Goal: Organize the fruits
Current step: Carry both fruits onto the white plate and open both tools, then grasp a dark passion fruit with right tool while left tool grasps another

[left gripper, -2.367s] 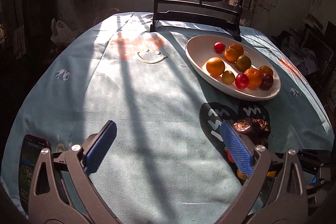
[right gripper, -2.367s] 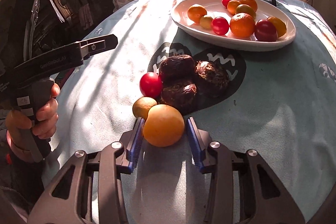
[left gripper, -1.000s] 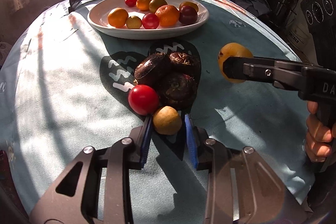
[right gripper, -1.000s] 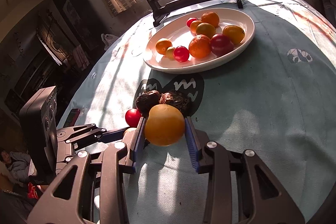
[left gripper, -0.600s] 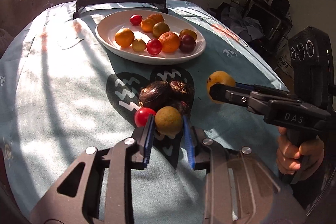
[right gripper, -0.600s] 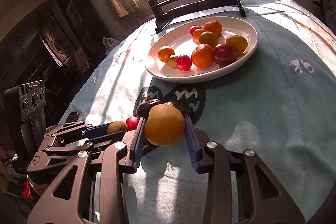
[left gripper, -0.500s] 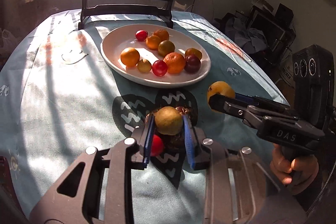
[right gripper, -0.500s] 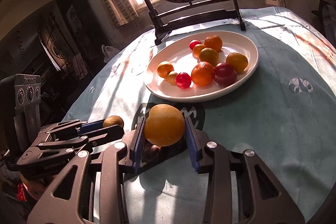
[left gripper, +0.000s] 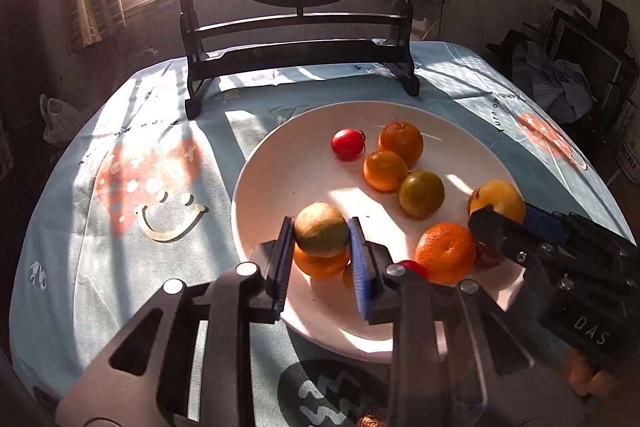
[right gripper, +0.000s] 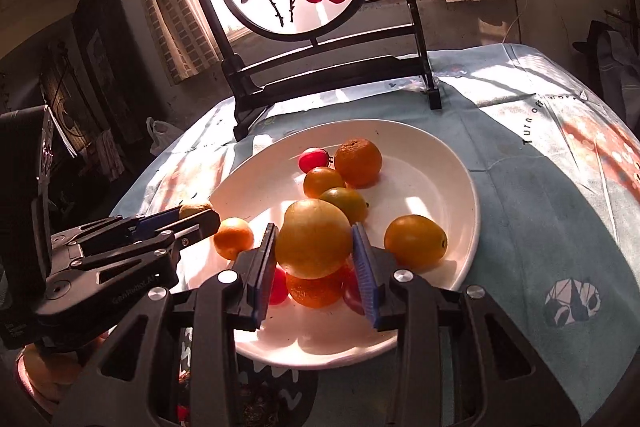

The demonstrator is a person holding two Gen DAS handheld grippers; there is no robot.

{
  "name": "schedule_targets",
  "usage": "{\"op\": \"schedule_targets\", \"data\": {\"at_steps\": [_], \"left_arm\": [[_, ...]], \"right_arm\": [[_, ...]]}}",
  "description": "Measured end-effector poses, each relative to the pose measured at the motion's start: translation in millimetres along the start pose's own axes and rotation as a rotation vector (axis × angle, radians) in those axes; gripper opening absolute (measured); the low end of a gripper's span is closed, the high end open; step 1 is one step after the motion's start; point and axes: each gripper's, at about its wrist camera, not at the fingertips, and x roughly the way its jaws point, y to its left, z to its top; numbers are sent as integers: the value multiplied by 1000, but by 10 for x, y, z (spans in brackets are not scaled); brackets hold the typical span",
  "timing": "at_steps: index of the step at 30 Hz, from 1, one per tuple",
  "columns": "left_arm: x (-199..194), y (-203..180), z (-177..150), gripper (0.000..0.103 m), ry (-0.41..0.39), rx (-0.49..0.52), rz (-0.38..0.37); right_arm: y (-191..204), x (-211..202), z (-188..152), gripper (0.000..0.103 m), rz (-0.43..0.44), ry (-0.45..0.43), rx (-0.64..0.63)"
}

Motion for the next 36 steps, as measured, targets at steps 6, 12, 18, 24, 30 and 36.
{"op": "schedule_targets", "data": {"at_steps": [6, 12, 18, 24, 30, 36], "left_arm": [[22, -19, -5, 67, -32, 5, 73], [-356, 40, -143, 94, -83, 15, 118], [-619, 308, -532, 99, -77, -39, 98], [-755, 658, -704, 99, -52, -154, 88], [-855, 783, -697, 99, -63, -193, 88], [-936, 784, -715, 99, -66, -203, 57]], "right_arm": [[-85, -26, 46, 48, 45, -6, 46], [14, -441, 25, 49, 72, -73, 37], [195, -628, -312, 50, 66, 9, -13], [425, -569, -670, 50, 138, 184, -64], [692, -533, -868, 50, 207, 310, -168], [815, -461, -1023, 50, 180, 385, -244]]}}
